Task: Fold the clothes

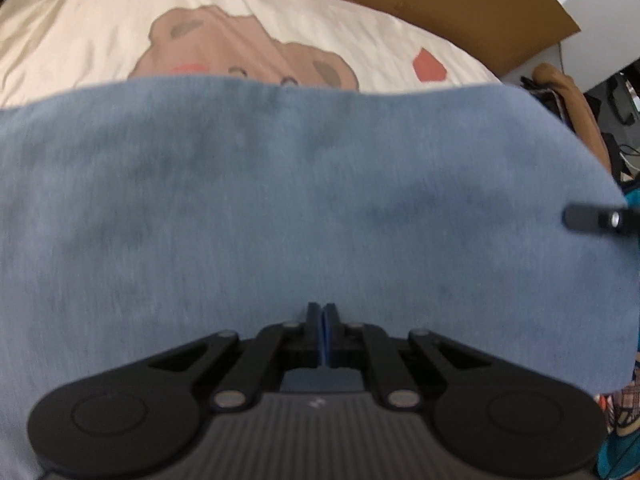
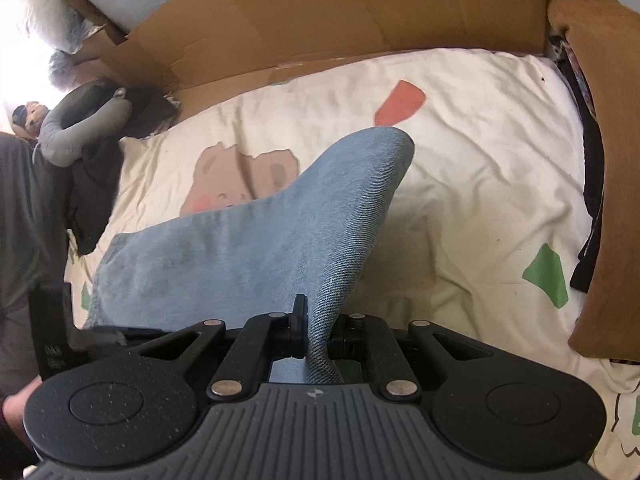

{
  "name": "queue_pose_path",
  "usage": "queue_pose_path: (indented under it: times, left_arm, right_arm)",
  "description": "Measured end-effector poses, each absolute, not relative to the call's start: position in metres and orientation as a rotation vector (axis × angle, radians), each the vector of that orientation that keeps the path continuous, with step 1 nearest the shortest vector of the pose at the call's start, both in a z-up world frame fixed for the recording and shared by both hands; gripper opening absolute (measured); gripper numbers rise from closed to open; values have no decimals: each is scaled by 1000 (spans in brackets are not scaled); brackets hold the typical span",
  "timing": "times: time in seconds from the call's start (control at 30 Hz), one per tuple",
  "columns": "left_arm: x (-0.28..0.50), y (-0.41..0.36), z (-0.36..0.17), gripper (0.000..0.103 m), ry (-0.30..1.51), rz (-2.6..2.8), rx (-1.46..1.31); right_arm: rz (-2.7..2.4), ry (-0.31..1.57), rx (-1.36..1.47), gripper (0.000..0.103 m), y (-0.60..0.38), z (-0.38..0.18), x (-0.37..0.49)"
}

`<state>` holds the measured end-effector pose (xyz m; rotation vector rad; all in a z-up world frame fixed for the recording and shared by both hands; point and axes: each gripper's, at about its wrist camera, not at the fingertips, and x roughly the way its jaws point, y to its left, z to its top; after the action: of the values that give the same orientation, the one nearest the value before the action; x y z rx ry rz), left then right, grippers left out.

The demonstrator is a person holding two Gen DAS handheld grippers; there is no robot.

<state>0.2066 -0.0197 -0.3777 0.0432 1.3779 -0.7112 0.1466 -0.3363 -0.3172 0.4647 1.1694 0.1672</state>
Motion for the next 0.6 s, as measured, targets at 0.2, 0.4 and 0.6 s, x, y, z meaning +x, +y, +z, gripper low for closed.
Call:
queue_pose_path:
  times: [0.2, 0.4, 0.6]
  left_arm:
    - [178, -4, -373, 4, 1368, -735, 128]
    - [172, 14, -370, 4, 1391, -726, 90]
    - [180, 37, -358, 4, 1433, -722, 17]
  right_arm:
    - [181, 1194, 436, 6, -317, -292, 151]
    - [204, 1213, 388, 6, -294, -265, 158]
    - [228, 1234, 346, 6, -270, -242, 169]
